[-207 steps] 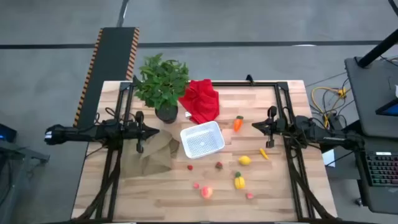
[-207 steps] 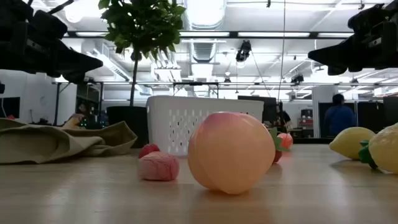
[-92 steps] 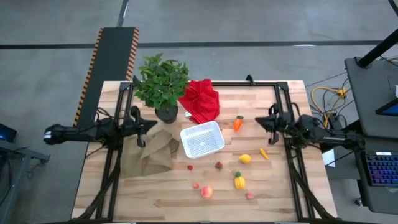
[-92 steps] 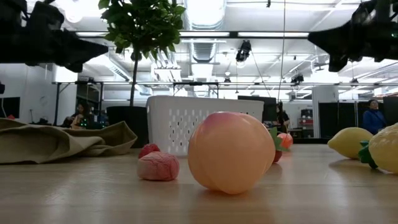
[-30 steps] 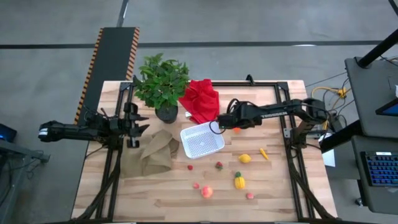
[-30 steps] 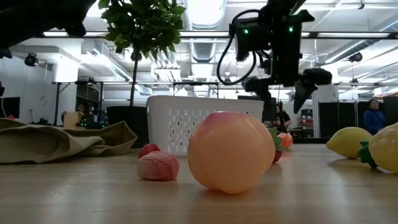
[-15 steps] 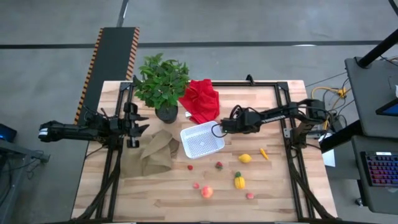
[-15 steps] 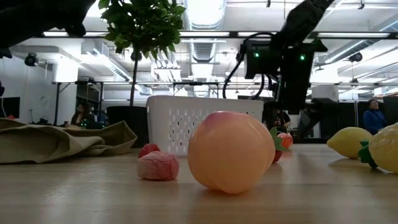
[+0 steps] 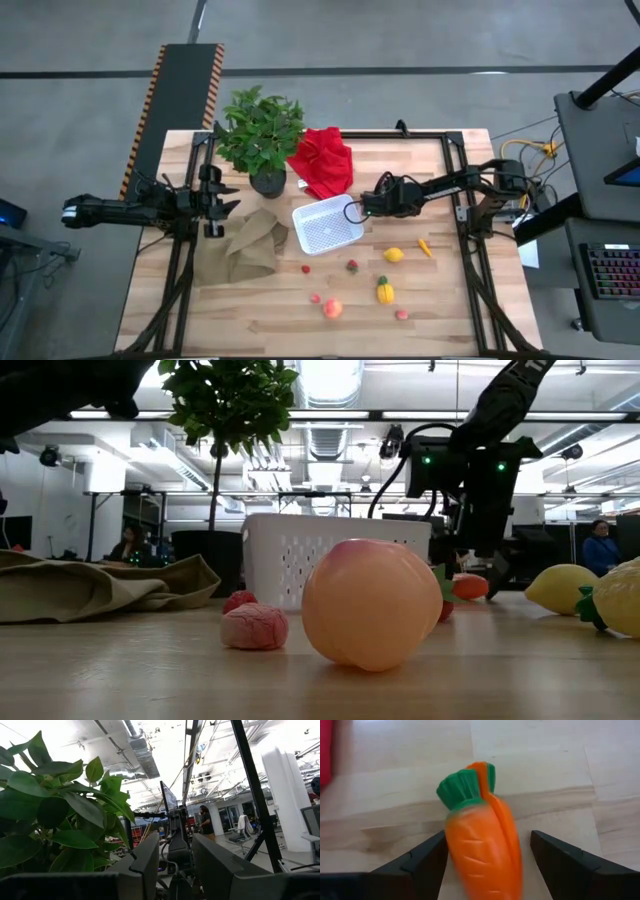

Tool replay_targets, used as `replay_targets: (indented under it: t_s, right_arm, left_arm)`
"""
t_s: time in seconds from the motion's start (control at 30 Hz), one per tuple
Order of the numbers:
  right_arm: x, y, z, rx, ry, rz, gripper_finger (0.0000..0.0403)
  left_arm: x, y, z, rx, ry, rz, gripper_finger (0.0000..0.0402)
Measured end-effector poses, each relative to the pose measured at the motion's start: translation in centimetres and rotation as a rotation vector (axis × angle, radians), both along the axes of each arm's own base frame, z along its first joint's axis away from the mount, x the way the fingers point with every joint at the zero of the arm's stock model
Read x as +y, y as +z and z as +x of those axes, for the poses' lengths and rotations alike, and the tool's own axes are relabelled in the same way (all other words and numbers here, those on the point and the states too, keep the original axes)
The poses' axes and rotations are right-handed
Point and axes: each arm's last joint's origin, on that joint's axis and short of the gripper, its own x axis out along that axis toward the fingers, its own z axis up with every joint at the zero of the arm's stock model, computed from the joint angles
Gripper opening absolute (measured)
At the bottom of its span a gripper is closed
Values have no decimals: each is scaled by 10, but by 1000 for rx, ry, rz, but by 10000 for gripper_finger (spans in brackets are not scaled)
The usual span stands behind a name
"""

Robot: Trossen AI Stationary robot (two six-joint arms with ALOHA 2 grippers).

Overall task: Pick and placing Produce into tupperware
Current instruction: Put the orange carrot into the bin

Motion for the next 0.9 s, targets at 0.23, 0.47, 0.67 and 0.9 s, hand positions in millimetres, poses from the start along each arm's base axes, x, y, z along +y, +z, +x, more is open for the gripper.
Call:
replay_targets:
  t_s: [0.23, 0.47, 0.67, 0.9]
  right_arm:
    - [-2, 0, 2, 3, 15, 0, 244]
    - [-2, 0, 2, 4, 17, 3, 208]
    - [-3, 0, 3, -2, 21, 3, 179]
    - [-3, 3, 6, -11, 38, 8, 171]
  left_arm:
    - [0, 0, 0, -4, 0, 0, 105]
    - [0, 0, 0, 0, 2, 6, 105]
    - [0, 0, 0, 0, 2, 6, 105]
    - [0, 0, 0, 0, 3, 6, 105]
